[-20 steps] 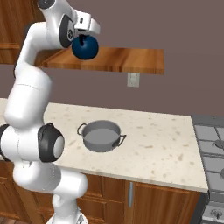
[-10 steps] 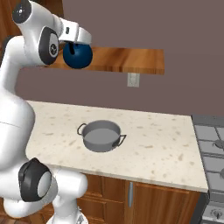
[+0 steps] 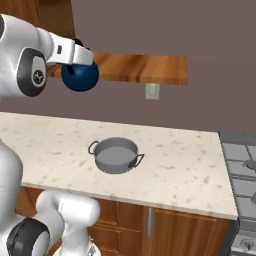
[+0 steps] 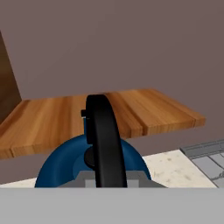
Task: Pick the kettle from the cabinet and place it on a stove burner. Then pick the pot from the counter and place it on another stove burner. Finally, turn both burners on.
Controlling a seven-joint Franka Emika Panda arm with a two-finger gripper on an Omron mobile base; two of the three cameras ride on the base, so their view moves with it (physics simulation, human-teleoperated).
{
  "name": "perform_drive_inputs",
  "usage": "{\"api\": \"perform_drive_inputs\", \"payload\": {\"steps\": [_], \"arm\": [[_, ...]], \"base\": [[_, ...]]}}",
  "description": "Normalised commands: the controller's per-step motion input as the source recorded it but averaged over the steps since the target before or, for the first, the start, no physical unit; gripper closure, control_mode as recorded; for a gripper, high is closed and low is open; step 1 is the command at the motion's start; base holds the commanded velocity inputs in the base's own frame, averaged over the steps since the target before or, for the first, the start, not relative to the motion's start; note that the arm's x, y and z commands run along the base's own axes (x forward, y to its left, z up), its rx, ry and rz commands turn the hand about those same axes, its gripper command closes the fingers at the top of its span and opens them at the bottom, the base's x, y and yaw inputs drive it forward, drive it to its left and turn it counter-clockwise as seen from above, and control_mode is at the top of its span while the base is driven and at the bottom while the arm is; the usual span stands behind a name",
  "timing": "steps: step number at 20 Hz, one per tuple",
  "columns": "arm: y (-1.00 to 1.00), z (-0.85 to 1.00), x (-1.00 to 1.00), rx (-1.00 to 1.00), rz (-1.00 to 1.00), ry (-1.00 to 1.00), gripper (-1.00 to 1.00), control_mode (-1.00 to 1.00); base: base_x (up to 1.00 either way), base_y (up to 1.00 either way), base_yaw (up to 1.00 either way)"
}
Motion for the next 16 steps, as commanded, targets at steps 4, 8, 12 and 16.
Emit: {"api": "perform_drive_inputs", "payload": {"steps": [4,8,12,16], "arm": [[0.00,0.00,-0.67,0.00,-0.03,0.00,1.00,-1.00],[0.00,0.00,-0.46,0.00,-0.04,0.00,1.00,-1.00],[-0.01,-0.01,-0.45,0.00,-0.02,0.00,1.00,-1.00],[0.00,-0.09,-0.39,0.00,-0.01,0.00,1.00,-1.00]], "base": [[0.00,0.00,0.00],[0.00,0.00,0.00],[0.00,0.00,0.00],[0.00,0.00,0.00]]}}
